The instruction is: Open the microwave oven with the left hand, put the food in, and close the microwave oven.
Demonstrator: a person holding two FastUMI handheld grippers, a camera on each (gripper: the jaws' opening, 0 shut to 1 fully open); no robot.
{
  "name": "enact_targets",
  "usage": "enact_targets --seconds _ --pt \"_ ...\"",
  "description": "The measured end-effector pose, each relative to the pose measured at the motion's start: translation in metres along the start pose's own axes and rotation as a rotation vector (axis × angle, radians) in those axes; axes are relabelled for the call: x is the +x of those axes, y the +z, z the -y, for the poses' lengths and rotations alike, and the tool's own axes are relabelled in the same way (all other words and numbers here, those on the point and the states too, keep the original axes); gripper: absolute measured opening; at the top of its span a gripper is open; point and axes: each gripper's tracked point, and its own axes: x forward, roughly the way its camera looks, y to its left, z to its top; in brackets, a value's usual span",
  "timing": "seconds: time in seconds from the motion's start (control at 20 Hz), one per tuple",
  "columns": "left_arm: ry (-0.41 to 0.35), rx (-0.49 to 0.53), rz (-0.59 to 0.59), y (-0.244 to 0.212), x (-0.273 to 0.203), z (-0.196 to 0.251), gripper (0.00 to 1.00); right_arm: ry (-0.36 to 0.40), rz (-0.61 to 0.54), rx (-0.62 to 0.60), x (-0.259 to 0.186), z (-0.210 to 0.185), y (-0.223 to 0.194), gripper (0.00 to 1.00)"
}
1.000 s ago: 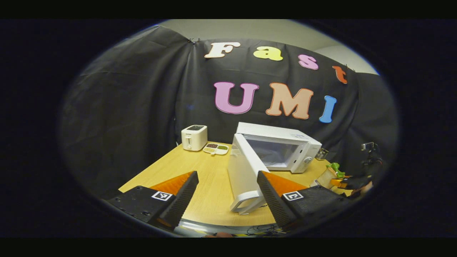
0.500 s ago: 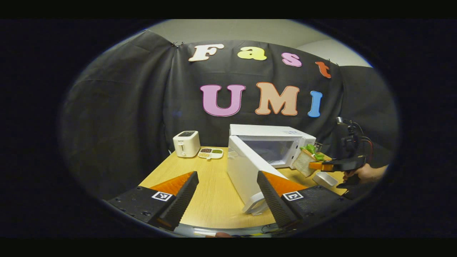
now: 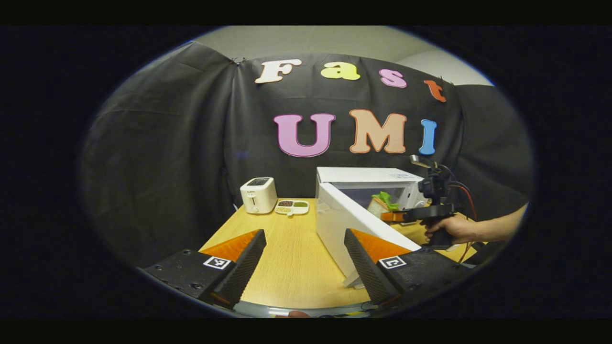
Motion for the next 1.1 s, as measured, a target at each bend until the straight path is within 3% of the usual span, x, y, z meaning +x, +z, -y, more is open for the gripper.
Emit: enact_targets --seconds 0.25,0.3,0.5,0.55,0.9,0.95,1.1 --pt "0.029 0.014 0.009 0.001 0.003 -0.012 0.96 -0.015 -0.029 0.230 0.043 -0.012 0.015 0.29" --pt "0.037 0.011 0.008 -0.001 0.003 -0.014 0.98 -0.023 -0.017 0.264 0.052 -0.013 0.020 0.35" --pt "0.065 0.040 -0.001 -0.004 0.000 -0.024 0.99 -0.036 0.005 0.384 0.085 -0.020 0.031 0.31" --pt "0.073 0.045 -0.003 -0.004 -0.001 -0.026 0.96 -0.037 0.012 0.417 0.092 -0.022 0.036 0.35" --pt "0.109 0.015 -0.030 -0.013 -0.006 -0.041 0.99 -0.070 0.065 0.468 0.130 -0.014 0.056 0.35" --pt "0.115 0.023 -0.036 -0.014 -0.008 -0.043 0.99 -0.070 0.072 0.471 0.133 -0.012 0.059 0.28" --pt "0.113 0.045 -0.049 -0.017 -0.014 -0.045 0.98 -0.073 0.089 0.486 0.142 -0.011 0.063 0.27"
